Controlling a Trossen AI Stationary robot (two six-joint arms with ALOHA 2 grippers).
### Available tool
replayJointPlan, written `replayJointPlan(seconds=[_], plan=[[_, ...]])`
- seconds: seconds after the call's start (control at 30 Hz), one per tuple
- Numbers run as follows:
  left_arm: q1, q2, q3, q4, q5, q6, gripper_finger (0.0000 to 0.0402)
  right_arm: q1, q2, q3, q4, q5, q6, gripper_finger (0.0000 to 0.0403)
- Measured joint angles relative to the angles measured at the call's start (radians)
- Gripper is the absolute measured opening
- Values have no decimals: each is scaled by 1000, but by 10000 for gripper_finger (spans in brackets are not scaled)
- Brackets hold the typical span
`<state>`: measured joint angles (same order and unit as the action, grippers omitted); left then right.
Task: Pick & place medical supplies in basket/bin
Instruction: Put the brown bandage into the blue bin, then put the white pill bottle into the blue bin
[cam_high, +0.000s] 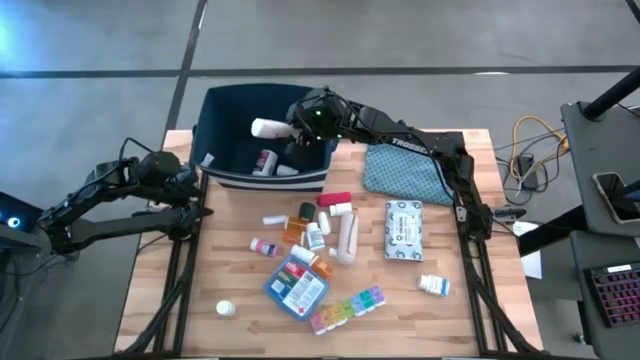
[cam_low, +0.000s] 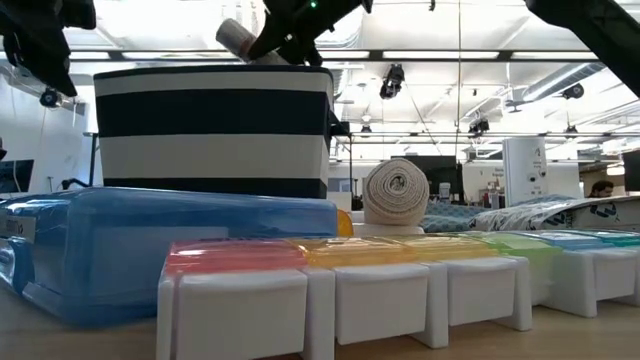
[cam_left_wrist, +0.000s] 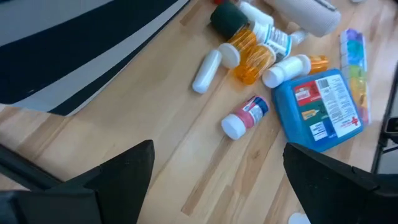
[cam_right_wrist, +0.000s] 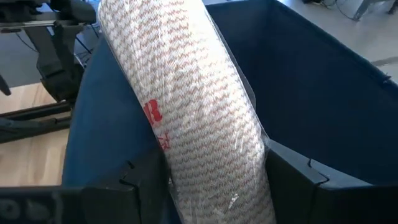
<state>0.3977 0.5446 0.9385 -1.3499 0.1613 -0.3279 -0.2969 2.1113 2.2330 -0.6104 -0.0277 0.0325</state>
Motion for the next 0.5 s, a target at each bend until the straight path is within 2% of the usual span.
replayJointPlan(seconds=[0.33, 0.5], plan=[[0, 6, 113, 4, 1, -8, 334, 1, 0, 5, 18, 5, -5, 321], [0, 7, 170, 4, 1, -65, 334, 4, -1, 20, 6, 15, -9, 347]])
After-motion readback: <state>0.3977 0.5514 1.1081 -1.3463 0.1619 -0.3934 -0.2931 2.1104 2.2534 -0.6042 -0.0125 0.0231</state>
